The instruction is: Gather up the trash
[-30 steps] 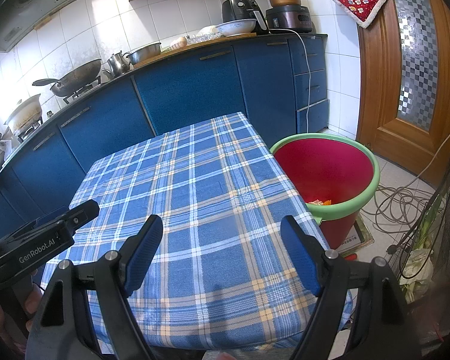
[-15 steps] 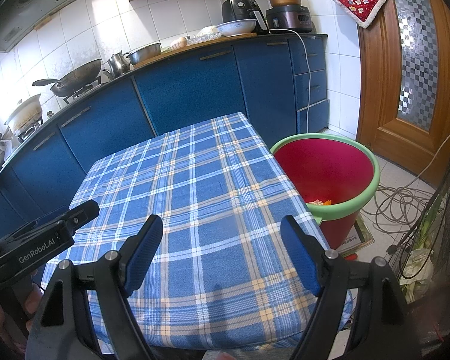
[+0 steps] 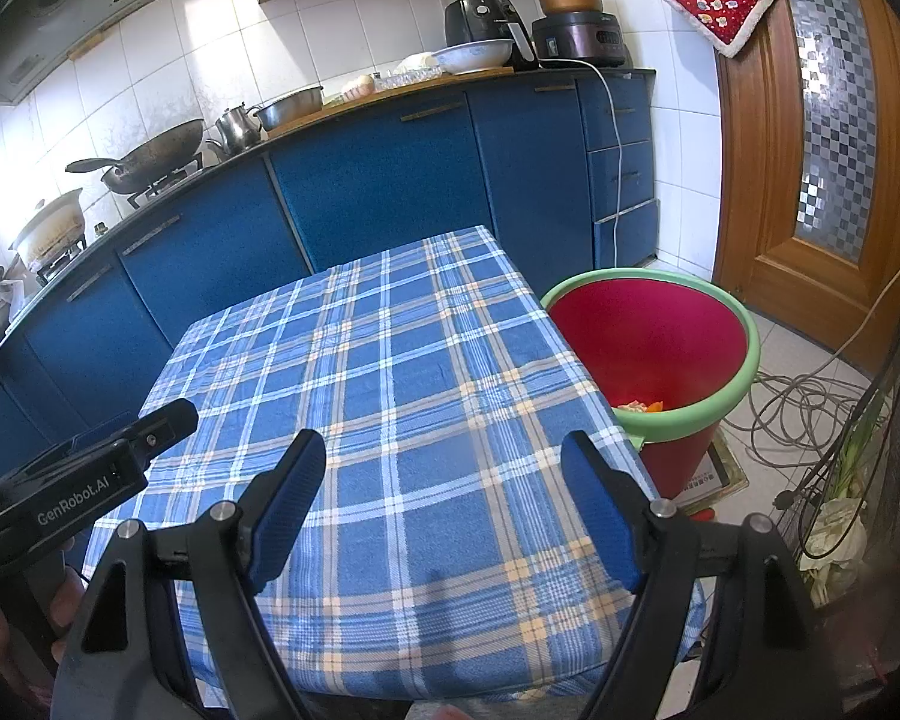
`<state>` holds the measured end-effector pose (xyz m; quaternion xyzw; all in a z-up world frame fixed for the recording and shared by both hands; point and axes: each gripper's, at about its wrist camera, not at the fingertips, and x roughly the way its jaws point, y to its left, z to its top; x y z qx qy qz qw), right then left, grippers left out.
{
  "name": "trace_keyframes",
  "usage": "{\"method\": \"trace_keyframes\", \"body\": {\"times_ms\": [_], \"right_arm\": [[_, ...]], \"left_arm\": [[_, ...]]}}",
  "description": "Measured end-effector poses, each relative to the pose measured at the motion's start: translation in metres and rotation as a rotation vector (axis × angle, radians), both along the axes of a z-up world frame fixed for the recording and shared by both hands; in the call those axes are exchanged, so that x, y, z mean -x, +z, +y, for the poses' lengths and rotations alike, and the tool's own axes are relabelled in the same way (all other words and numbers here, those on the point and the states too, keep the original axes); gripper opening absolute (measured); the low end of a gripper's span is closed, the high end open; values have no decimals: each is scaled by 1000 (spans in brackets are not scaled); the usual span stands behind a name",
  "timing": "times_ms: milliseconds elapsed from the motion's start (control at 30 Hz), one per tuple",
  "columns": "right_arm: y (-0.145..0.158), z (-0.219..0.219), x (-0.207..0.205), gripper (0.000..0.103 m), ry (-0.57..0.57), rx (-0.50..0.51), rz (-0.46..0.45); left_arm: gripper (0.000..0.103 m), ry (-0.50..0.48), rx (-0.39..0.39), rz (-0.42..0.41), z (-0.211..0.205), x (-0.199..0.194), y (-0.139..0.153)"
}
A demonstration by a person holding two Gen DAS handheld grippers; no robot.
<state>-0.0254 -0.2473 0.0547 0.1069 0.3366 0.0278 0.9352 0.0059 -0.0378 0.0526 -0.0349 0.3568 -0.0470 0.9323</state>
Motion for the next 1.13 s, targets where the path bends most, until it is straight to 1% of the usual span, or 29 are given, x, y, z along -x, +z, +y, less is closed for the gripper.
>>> {"method": "trace_keyframes", "body": {"times_ms": [833, 1133], "right_arm": [[0, 0, 0, 81, -1, 0, -1], [0, 0, 0, 81, 0, 0, -1]], "left_arm": [[70, -1, 0, -1, 0, 0, 0], [70, -14, -3, 1, -6, -1, 5]]}}
